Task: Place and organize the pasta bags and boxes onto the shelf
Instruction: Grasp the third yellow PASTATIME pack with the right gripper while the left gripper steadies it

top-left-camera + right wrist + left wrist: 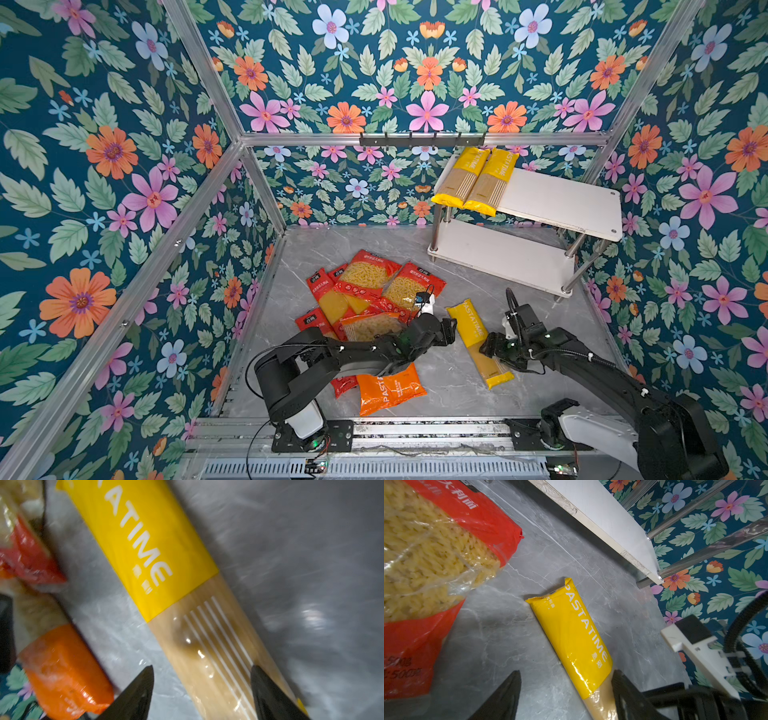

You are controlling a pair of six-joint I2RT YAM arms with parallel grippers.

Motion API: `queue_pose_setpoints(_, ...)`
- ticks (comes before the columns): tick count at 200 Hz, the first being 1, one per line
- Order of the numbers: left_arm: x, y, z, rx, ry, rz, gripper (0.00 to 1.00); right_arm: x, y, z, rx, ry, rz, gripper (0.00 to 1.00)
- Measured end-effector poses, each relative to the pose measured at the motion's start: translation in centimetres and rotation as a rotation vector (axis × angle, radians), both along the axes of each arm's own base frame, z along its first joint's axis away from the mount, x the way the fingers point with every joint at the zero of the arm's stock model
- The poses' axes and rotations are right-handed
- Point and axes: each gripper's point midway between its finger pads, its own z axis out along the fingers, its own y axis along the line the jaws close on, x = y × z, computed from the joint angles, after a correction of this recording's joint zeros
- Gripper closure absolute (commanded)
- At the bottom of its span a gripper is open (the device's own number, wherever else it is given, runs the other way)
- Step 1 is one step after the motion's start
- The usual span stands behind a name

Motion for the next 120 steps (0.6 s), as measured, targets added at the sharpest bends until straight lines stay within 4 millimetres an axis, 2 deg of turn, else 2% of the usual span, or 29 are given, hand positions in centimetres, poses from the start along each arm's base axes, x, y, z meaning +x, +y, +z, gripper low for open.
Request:
queue_pose_setpoints(17,0.1,0.0,-0.1,0.003,0.001,0.002,0.31,-0.2,1.7,0.6,0.084,0.017,0.005,0.27)
queue_pose_setpoints(35,0.2,0.0,-0.8,0.018,0.012,-0.002,0.33,0.3,2.0,1.8,0.153,0.005,-0.026,0.29)
queue_pose_setpoints(53,-0.1,-0.7,-1.8,0.031,0.038,-0.045,0.36,1.8,0.4,2.3,0.183,-0.021,-0.104,0.33)
queue_pose_setpoints(71,-0.6,-1.8,-3.1,0.036,0.076,-0.101,0.39,2.3,-1.4,1.3,0.182,-0.002,-0.163,0.40)
queue_pose_setpoints(98,-1.9,-3.3,-5.1,0.019,0.144,-0.187,0.46,2.8,-2.1,0.5,0.166,0.003,-0.139,0.48)
queue_pose_setpoints(120,-2.2,-3.8,-5.7,0.003,0.175,-0.215,0.51,3.5,-1.9,-0.2,0.158,-0.001,-0.101,0.51)
